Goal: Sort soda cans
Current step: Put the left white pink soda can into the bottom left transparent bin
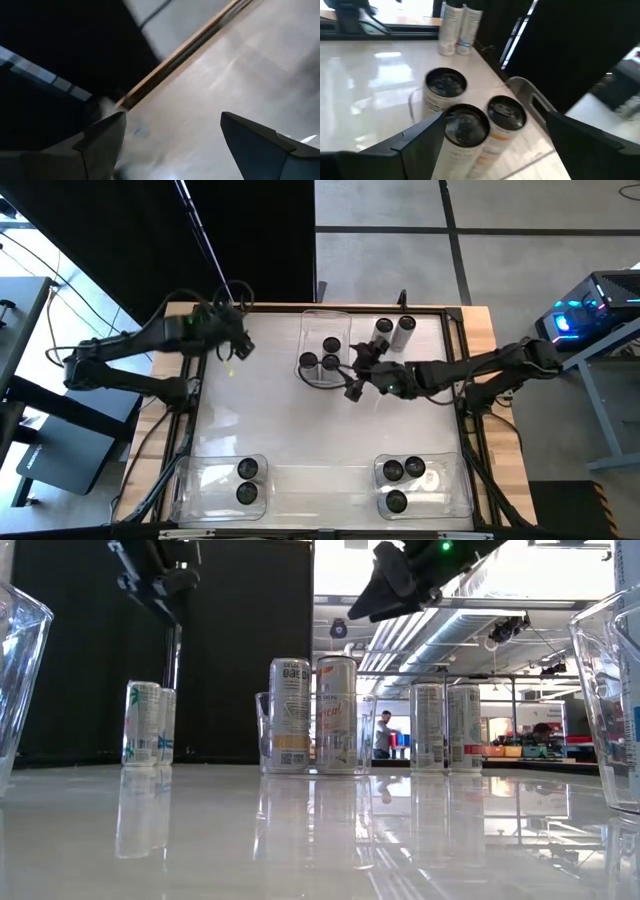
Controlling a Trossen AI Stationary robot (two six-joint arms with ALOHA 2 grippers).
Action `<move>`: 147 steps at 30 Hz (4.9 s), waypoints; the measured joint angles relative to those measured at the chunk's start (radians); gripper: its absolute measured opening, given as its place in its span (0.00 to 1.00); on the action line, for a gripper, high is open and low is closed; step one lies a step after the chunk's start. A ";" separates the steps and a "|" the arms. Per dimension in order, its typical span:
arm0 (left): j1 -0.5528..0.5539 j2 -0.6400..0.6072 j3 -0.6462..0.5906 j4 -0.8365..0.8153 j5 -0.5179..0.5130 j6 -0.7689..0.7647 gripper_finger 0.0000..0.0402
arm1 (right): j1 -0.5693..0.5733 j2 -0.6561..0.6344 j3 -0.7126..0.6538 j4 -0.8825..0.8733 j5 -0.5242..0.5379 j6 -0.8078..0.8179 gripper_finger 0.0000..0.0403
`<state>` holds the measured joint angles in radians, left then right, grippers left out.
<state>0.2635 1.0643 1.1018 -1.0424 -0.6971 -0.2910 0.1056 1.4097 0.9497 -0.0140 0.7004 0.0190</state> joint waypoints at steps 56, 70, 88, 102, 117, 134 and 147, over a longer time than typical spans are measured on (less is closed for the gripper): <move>0.650 0.177 -0.075 -0.045 0.400 0.110 0.80 | 0.066 0.000 0.001 -0.235 0.069 0.191 0.85; 0.645 0.154 -0.109 0.008 0.394 0.190 0.80 | 0.065 0.000 0.001 -0.232 0.069 0.183 0.85; 0.645 0.155 -0.132 0.107 0.361 0.128 0.80 | 0.078 0.000 0.001 -0.228 0.054 0.186 0.85; 0.637 0.153 -0.157 0.107 0.371 0.162 0.67 | 0.118 0.000 0.001 -0.221 0.051 0.210 0.85; 0.518 -0.067 -0.045 -0.078 0.575 0.159 0.62 | 0.113 0.000 0.001 -0.190 0.051 0.216 0.85; 0.082 -0.171 0.160 -0.057 0.974 -0.093 0.62 | 0.105 0.001 0.001 -0.132 0.052 0.208 0.85; -0.184 -0.063 0.161 -0.165 0.764 -0.168 0.62 | 0.105 0.001 0.001 -0.105 0.021 0.246 0.85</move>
<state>0.0799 1.0009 1.2628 -1.2075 0.0673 -0.4589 0.2104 1.4105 0.9504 -0.1185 0.7216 0.2649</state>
